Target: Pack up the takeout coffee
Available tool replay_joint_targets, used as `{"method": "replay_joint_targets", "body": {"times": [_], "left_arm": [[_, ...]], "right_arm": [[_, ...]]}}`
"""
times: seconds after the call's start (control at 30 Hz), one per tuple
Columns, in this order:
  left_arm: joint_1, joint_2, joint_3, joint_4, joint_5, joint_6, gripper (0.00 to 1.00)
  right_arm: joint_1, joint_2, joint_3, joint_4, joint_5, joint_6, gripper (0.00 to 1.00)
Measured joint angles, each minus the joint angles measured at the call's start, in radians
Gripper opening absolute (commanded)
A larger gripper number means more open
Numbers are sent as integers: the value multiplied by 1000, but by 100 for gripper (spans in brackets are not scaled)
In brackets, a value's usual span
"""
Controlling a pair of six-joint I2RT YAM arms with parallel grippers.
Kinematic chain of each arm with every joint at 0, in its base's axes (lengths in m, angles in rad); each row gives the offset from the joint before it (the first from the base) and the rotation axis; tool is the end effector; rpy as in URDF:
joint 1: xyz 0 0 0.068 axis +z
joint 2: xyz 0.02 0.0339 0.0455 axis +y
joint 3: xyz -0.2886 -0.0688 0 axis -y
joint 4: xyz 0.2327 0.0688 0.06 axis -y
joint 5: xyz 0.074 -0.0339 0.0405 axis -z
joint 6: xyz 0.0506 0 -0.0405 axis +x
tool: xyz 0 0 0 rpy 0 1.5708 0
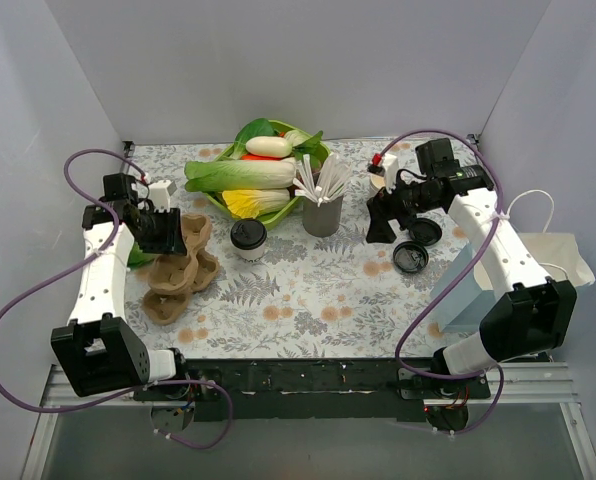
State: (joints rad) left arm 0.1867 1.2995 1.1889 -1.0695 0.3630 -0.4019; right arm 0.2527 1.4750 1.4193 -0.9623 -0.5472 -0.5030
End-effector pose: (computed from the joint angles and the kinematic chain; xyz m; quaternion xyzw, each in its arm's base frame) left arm 0.2262 0.0244 0.3133 -0.2463 0.9335 -0.1966 0.1708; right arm 0.2738 0.0979 0.3480 -0.4103 0.8337 0.2251 0.2931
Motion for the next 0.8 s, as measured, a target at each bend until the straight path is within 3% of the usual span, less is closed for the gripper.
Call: {"method": "replay_joint_targets", "body": {"times": [0.27,0.43,0.6,0.8], "left_arm": [[-4,-13,71,-5,-10,-32,25],[-10,-80,141,-28,214,13,26],[-66,-209,115,-19,460,72,27],[-113,-269,26,-36,595,108,24]], "right_arm": [[84,-19,31,116,-121,65,93],[146,-21,57,168,-171,126,95],[200,-11,123,241,-206,211,98],[346,68,253,320,-220,272,98]]}}
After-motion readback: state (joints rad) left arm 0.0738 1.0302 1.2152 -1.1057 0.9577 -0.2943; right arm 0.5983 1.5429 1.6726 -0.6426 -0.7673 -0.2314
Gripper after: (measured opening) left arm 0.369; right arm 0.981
